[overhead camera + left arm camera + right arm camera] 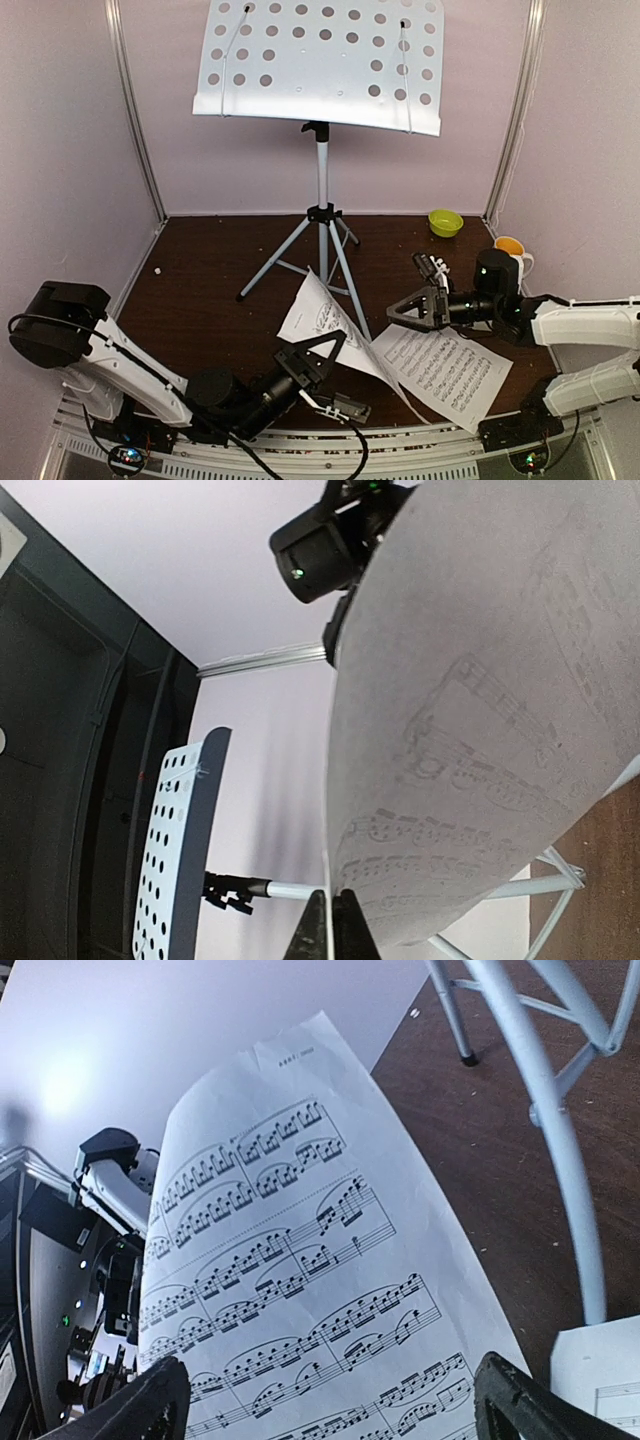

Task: Set up the instrument practice props

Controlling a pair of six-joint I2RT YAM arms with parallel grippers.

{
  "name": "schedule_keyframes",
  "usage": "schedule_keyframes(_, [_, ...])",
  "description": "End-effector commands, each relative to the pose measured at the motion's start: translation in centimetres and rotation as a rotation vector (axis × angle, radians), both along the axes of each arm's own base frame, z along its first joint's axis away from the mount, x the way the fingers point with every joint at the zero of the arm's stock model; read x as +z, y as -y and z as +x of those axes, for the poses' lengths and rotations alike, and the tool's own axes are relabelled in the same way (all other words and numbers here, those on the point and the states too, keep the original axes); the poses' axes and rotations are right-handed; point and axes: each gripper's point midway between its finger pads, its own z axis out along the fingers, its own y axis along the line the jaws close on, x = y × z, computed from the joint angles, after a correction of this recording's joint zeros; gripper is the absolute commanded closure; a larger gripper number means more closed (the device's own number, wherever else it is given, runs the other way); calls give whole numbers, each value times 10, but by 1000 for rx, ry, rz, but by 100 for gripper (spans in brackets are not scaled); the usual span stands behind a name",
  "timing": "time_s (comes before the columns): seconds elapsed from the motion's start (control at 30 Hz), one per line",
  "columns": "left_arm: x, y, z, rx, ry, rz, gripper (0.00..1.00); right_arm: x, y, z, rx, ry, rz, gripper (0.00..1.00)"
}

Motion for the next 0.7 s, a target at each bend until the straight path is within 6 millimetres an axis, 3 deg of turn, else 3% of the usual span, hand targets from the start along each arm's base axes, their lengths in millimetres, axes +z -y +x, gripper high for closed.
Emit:
schedule_keyframes(0.0, [45,-15,-12,-6,56,-130,100,29,-23,-11,98,76,80,0])
schedule_keyframes(0.2, [64,-18,-29,-42,111,-138,100,32,-31,-14,134,42,130,0])
schedule_keyframes(0.4, [90,-21,-47,-77,168,-167,100,48,-48,-35,224,47,168,0])
schedule_keyframes(0.5, [94,-20,-51,-82,197,-158,100,66,-52,-44,264,53,240,0])
schedule_keyframes(0.67, [101,-18,-59,-94,238,-154,100,77,-56,-50,290,45,274,0])
